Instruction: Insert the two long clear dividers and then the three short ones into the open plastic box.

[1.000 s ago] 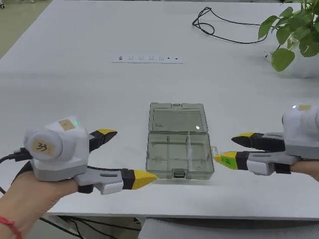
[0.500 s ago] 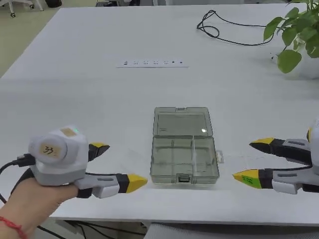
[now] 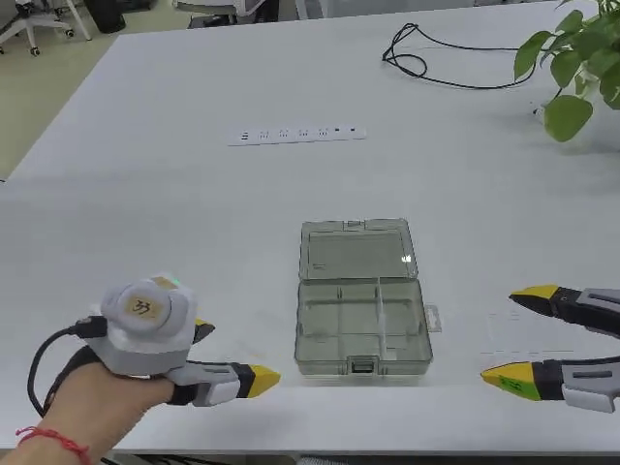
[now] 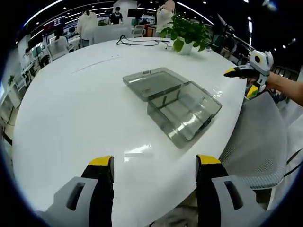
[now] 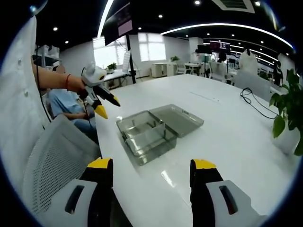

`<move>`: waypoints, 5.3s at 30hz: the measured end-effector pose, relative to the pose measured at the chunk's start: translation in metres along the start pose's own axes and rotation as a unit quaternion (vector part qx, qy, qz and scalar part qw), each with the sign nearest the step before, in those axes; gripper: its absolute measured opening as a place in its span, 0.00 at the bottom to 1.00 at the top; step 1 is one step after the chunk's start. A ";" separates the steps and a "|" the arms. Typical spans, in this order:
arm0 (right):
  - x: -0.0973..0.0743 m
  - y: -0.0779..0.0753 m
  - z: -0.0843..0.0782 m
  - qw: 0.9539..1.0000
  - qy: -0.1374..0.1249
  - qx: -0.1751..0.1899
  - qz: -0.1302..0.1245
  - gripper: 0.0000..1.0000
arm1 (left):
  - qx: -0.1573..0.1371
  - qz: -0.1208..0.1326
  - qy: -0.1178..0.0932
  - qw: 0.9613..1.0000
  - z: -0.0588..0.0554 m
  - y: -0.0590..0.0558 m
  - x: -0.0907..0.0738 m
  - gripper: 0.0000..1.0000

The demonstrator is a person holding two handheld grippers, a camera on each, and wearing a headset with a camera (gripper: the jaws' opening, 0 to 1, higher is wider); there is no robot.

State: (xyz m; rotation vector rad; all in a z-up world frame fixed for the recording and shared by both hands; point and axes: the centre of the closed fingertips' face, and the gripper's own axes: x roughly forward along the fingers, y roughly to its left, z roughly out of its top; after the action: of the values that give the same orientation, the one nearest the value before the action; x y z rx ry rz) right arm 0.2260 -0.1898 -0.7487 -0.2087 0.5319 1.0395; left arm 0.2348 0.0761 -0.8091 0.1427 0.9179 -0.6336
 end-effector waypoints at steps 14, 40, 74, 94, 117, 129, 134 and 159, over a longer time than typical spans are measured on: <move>-0.004 -0.009 0.003 1.000 -0.014 0.012 -0.006 0.65 | 0.006 0.036 0.098 0.995 -0.027 0.017 0.030 0.55; -0.001 -0.013 0.001 0.999 -0.024 0.025 -0.015 0.63 | 0.025 0.064 0.135 0.988 -0.029 0.029 0.028 0.32; 0.003 -0.003 0.015 1.000 -0.015 0.020 -0.018 0.62 | -0.106 0.022 0.032 0.994 -0.023 0.024 0.017 0.30; 0.006 0.006 0.055 0.998 -0.029 0.042 -0.026 0.55 | -0.147 -0.023 -0.086 0.985 0.027 -0.006 -0.012 0.30; 0.052 0.035 0.112 0.985 -0.073 0.156 -0.013 0.31 | -0.125 -0.106 -0.181 0.970 0.097 -0.063 -0.018 0.30; 0.075 0.041 0.117 0.971 -0.072 0.227 -0.018 0.21 | -0.093 -0.133 -0.196 0.967 0.116 -0.091 -0.018 0.30; 0.079 0.044 0.116 0.967 -0.067 0.243 -0.016 0.17 | -0.073 -0.135 -0.198 0.968 0.120 -0.099 -0.018 0.30; 0.086 0.044 0.121 0.953 -0.064 0.294 -0.034 0.06 | -0.058 -0.151 -0.202 0.966 0.121 -0.103 -0.019 0.32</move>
State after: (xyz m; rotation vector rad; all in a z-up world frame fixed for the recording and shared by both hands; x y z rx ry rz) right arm 0.2610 -0.0522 -0.6854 0.3644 0.6880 0.7816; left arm 0.2519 -0.0444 -0.7057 -0.2311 0.5800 -0.8511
